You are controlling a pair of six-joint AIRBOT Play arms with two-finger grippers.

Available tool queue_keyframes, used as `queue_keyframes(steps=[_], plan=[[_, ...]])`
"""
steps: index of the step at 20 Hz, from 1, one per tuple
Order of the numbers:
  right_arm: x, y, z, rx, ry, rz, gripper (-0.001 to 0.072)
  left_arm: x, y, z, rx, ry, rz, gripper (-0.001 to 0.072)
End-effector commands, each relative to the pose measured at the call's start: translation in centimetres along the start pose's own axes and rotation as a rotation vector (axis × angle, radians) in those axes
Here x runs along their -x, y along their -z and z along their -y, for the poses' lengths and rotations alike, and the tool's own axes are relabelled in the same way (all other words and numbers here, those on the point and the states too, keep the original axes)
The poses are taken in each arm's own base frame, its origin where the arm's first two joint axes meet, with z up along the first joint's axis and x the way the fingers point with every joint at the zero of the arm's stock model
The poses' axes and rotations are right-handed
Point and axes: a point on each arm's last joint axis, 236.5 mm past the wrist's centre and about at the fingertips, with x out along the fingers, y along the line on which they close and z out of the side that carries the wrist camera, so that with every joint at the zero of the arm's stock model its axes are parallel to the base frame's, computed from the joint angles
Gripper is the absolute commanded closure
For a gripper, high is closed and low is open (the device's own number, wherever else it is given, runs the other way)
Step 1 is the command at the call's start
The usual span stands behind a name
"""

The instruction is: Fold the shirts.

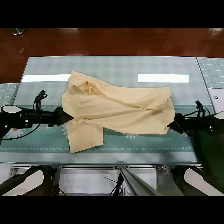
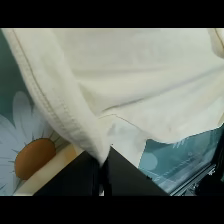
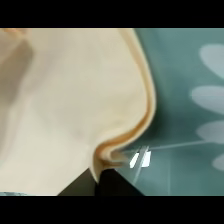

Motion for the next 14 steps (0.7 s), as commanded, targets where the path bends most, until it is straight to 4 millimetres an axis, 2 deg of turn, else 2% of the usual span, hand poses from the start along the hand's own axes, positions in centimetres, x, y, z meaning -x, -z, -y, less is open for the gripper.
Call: queue_keyframes(steps=[1,2,3,4,6,7,8,9,10,12,14], plan=[[2.2,-2.6,-4.9,0.139,-0.057,0.023,0.069,0.7,-1.5,1.3,-0.036,0.015,0.029,0.0683],[4.6,-4.3,-7.4,0.206,-0.076,0.062,0.069,1.9,-3.4,3.9,-0.07,0.07,0.062,0.0683],[7.9,-6.4,-10.7,0.28,-0.096,0.136,0.069,3.7,-5.6,7.5,-0.117,0.148,0.112,0.0683],[11.7,-8.4,-14.2,0.353,-0.113,0.234,0.069,6.6,-8.2,12.4,-0.188,0.244,0.19,0.0683],[21.3,-11.1,-22.1,0.519,-0.147,0.477,0.069,14.7,-12.3,22.7,-0.388,0.392,0.396,0.0684],[26.9,-11.1,-26.0,0.601,-0.17,0.613,0.069,19.4,-13.3,27.7,-0.519,0.415,0.518,0.0684],[32.2,-10.1,-29.0,0.667,-0.187,0.736,0.069,23.8,-13.4,31.9,-0.637,0.417,0.631,0.0684],[36.6,-8.6,-31.1,0.725,-0.191,0.839,0.069,28.5,-12.9,35.7,-0.728,0.405,0.75,0.0684],[40.7,-6.3,-32.8,0.785,-0.189,0.941,0.069,32.4,-11.8,38.7,-0.796,0.388,0.848,0.0684],[46.6,-0.8,-34.7,0.875,-0.196,1.1,0.069,39.0,-8.3,42.7,-0.919,0.308,1.02,0.0684],[49.7,4.9,-35.0,0.944,-0.201,1.207,0.069,43.7,-4.0,44.5,-1.007,0.182,1.163,0.0684]])
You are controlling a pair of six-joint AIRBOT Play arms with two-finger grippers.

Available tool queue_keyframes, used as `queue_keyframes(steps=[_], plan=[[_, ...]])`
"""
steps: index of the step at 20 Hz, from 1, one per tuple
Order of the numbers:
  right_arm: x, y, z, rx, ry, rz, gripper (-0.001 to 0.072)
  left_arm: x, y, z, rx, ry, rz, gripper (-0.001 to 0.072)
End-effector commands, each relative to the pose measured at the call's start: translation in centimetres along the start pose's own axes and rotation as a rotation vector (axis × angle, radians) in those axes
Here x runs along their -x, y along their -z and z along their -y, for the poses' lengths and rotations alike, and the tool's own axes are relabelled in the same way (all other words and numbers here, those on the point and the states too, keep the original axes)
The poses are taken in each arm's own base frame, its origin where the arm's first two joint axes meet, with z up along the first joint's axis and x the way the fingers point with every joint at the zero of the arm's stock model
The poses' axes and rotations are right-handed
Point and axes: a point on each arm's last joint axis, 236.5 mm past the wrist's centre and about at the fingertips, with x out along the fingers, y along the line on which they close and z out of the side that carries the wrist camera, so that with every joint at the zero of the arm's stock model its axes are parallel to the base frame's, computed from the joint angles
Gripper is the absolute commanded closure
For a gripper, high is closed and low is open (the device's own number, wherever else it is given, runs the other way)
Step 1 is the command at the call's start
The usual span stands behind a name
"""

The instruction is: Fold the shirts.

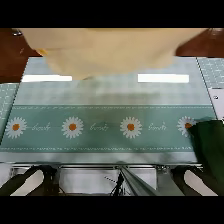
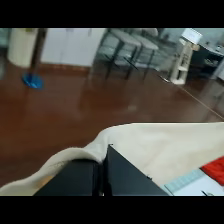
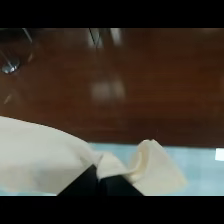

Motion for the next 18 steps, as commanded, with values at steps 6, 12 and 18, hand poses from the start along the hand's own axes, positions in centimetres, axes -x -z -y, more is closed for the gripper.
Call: queue_keyframes(steps=[6,12,18], plan=[[19.0,-1.0,-8.5,0.252,0.171,0.241,0.069,19.4,-8.2,11.8,-0.534,-0.616,0.321,0.0684],[20.1,4.4,-7.3,0.209,0.227,0.093,0.069,24.5,-2.5,11.1,-0.496,-0.708,0.237,0.0684],[12.9,11.7,-1.9,0.066,0.23,-0.188,0.069,17.3,9.6,-2.3,-0.244,-0.724,-0.213,0.0684]])
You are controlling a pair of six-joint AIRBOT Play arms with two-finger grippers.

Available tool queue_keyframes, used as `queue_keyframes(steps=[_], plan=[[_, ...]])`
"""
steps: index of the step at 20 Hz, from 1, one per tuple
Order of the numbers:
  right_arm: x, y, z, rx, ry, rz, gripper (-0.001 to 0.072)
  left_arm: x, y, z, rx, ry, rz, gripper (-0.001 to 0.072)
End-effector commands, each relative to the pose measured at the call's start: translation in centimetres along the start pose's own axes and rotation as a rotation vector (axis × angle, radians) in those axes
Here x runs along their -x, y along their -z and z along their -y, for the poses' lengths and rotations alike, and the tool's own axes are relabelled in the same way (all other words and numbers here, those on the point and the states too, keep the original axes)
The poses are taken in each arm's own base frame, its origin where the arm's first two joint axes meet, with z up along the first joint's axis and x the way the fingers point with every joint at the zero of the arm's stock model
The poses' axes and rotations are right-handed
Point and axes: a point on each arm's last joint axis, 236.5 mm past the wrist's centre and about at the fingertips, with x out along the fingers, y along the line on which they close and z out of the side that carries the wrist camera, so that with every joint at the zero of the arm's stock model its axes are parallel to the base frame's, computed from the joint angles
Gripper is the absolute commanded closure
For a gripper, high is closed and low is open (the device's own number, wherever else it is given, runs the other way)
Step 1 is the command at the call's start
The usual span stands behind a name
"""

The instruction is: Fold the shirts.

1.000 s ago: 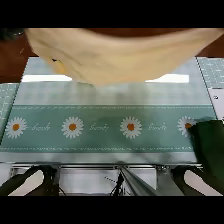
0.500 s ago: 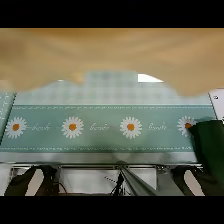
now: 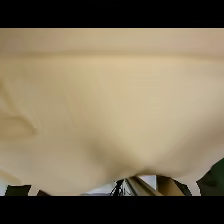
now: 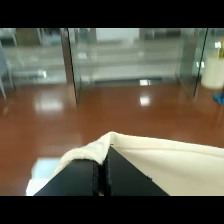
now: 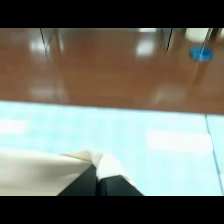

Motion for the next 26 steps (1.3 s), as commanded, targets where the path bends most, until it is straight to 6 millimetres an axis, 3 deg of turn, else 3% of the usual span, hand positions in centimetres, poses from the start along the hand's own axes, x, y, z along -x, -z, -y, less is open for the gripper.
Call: queue_keyframes(steps=[1,5,9,12,15,18,20,23,26], plan=[[-6.1,4.4,2.1,-0.072,-0.004,-0.149,0.069,-7.2,10.5,0.4,0.057,0.051,-0.314,0.0684],[-17.7,9.3,4.8,-0.197,-0.057,-0.247,0.069,-17.1,22.0,2.8,0.222,0.156,-0.572,0.0683],[-29.8,17.5,9.5,-0.291,-0.022,-0.447,0.069,-25.6,32.4,5.2,0.35,0.205,-0.829,0.0683],[-37.6,20.2,10.1,-0.421,-0.088,-0.49,0.069,-31.1,37.1,6.2,0.377,0.21,-0.923,0.0683],[-43.4,21.3,11.0,-0.497,-0.128,-0.521,0.069,-35.3,39.5,7.0,0.459,0.209,-0.974,0.0683],[-46.9,21.7,11.6,-0.547,-0.15,-0.548,0.069,-37.7,40.5,8.5,0.566,0.235,-0.992,0.0683],[-48.0,22.7,11.6,-0.572,-0.159,-0.582,0.069,-37.9,41.2,9.5,0.624,0.257,-1.011,0.0683],[-47.8,24.6,11.2,-0.566,-0.173,-0.655,0.069,-37.0,41.0,10.7,0.675,0.299,-1.053,0.0682],[-45.9,24.6,11.3,-0.557,-0.201,-0.7,0.0689,-34.8,39.6,9.6,0.615,0.372,-1.115,0.0683]])
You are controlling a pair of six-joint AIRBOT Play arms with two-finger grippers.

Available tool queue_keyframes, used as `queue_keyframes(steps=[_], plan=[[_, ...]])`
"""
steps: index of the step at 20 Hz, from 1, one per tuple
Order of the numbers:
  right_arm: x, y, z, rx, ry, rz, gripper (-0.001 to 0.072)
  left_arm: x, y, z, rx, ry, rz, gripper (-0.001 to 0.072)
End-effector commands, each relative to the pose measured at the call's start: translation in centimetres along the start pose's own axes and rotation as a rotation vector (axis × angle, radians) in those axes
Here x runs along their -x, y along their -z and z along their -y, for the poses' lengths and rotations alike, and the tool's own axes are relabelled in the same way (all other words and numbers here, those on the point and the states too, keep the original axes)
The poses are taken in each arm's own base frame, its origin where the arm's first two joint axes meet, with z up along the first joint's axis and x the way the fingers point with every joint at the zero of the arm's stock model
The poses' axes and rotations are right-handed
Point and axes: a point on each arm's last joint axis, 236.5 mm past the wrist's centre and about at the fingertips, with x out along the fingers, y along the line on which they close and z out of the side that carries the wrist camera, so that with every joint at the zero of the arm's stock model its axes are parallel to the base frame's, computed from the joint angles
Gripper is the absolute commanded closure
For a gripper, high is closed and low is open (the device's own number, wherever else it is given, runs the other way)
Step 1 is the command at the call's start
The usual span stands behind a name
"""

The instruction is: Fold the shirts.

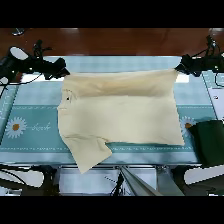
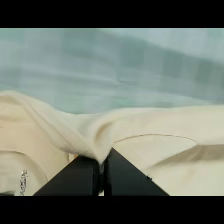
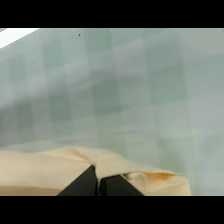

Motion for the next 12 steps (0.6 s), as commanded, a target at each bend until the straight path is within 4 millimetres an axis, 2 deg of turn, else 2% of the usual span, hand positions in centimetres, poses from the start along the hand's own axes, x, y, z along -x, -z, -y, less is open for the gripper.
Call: queue_keyframes(steps=[1,4,6,10,12], plan=[[1.1,2.0,0.3,0.037,-0.014,-0.099,0.0689,2.3,2.3,0.0,-0.046,0.043,-0.143,0.0683],[2.3,5.5,2.4,0.096,0.077,-0.248,0.0689,3.6,5.9,-2.6,-0.046,-0.003,-0.309,0.0683],[1.9,7.7,3.3,0.067,0.089,-0.317,0.0689,2.9,8.5,-4.6,-0.035,-0.058,-0.389,0.0683],[0.2,12.4,5.3,-0.004,0.103,-0.423,0.0689,0.8,13.4,-5.9,0.0,-0.064,-0.508,0.0683],[-0.6,13.0,5.9,-0.019,0.105,-0.413,0.0684,0.2,14.5,-6.3,0.014,-0.068,-0.531,0.068]])
